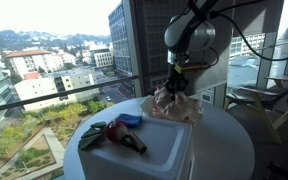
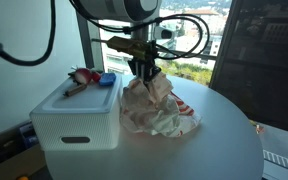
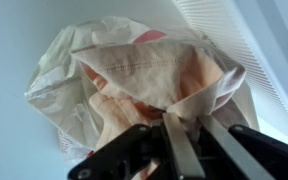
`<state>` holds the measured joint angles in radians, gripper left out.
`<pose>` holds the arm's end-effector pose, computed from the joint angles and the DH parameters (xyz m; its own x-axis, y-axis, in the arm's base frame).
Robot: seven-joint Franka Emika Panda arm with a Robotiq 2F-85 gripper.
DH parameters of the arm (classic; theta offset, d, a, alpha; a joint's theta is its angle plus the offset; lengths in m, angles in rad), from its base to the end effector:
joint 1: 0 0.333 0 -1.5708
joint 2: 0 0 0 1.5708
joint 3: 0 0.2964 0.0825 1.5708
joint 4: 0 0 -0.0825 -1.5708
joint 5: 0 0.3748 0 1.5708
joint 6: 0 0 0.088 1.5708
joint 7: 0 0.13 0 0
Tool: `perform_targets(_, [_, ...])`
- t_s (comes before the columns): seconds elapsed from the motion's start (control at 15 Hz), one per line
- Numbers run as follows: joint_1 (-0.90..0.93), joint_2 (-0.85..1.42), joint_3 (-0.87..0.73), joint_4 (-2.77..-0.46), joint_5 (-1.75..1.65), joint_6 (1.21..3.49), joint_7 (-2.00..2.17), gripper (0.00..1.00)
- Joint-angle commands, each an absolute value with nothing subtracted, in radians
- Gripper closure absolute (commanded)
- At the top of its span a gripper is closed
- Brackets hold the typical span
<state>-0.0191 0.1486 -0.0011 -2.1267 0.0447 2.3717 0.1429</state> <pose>0.5645 -0.0102 0.3131 0.9769 -0.1938 0.0899 -0.1902 -0.9806 -0.0472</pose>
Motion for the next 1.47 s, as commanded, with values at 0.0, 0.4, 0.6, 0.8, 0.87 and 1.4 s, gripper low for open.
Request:
perform_targets(0.0, [0.014, 0.187, 0.004, -2.079, 0.008, 2.343, 0.167, 0.89])
perform_targets(0.4, [0.051, 0.188, 0.023, -2.118, 0.001, 2.35, 0.138, 0.89])
perform_targets(0.6, [0.06, 0.209, 0.02, -2.107, -0.026, 2.338, 0.152, 0.89])
perform_targets(0.8, [0.054, 0.253, 0.006, -2.068, -0.042, 2.324, 0.161, 0.89])
perform_targets(0.87, [0.051, 0.267, 0.001, -2.053, -0.042, 2.315, 0.164, 0.89])
perform_targets(1.4, [0.046, 0.385, -0.028, -1.89, -0.056, 2.279, 0.163, 0.89])
